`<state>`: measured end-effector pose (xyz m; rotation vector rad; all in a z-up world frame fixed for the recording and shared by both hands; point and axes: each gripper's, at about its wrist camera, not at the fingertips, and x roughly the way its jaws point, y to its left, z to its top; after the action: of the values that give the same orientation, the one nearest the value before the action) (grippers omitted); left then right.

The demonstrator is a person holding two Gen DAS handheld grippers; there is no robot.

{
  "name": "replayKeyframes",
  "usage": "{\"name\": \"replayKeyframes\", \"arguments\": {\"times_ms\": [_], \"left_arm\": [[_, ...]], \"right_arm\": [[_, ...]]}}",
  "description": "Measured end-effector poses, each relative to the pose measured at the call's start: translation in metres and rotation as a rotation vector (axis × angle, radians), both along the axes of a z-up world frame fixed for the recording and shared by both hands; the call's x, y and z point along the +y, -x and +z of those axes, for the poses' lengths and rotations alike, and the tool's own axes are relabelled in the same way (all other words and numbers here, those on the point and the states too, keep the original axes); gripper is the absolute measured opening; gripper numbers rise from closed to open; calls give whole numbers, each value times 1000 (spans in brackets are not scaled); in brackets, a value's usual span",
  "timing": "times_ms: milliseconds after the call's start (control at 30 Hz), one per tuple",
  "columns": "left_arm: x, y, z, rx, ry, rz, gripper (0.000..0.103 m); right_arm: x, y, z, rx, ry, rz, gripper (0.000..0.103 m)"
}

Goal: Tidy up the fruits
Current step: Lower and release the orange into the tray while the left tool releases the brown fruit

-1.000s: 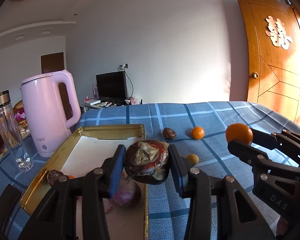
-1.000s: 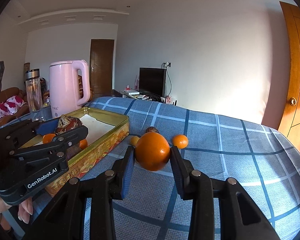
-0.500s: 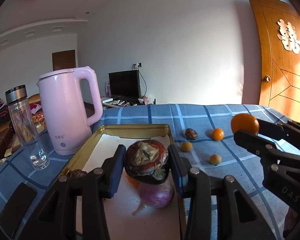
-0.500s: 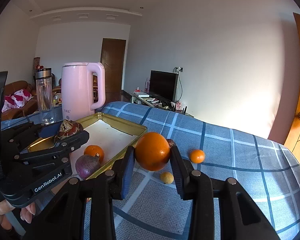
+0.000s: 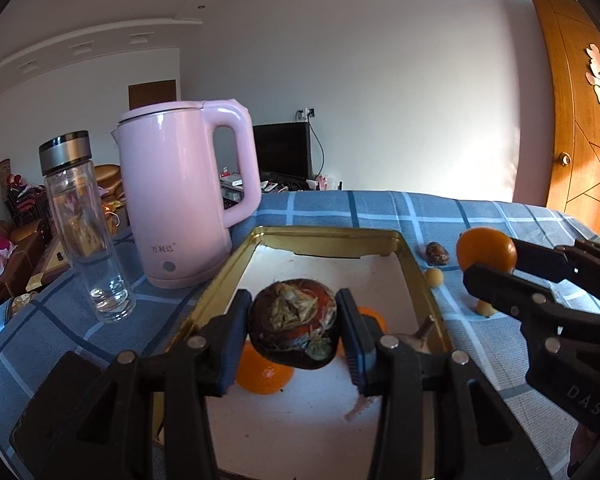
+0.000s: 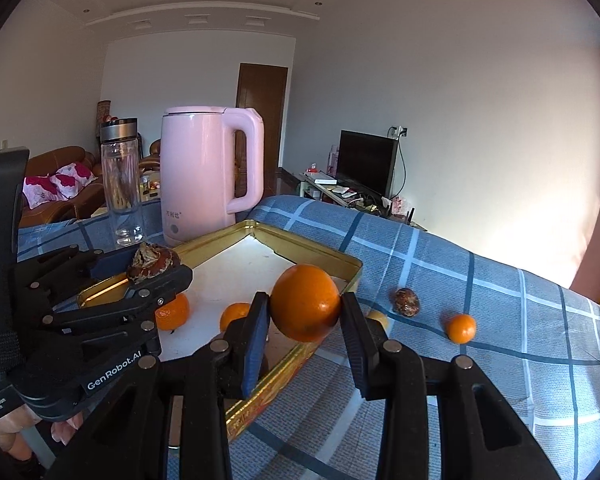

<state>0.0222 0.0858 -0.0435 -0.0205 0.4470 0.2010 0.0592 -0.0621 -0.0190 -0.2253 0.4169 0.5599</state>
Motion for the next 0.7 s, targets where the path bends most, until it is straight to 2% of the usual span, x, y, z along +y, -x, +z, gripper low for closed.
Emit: {"name": "replayKeyframes", "arguments": {"times_ms": [300, 700], "left_arm": [[36, 3, -8, 27, 26, 62, 45], [43, 4, -10, 51, 24, 70, 46]], "right_arm": [[38, 3, -19, 55, 45, 87, 38], [63, 9, -35, 103, 100, 160, 38]]}}
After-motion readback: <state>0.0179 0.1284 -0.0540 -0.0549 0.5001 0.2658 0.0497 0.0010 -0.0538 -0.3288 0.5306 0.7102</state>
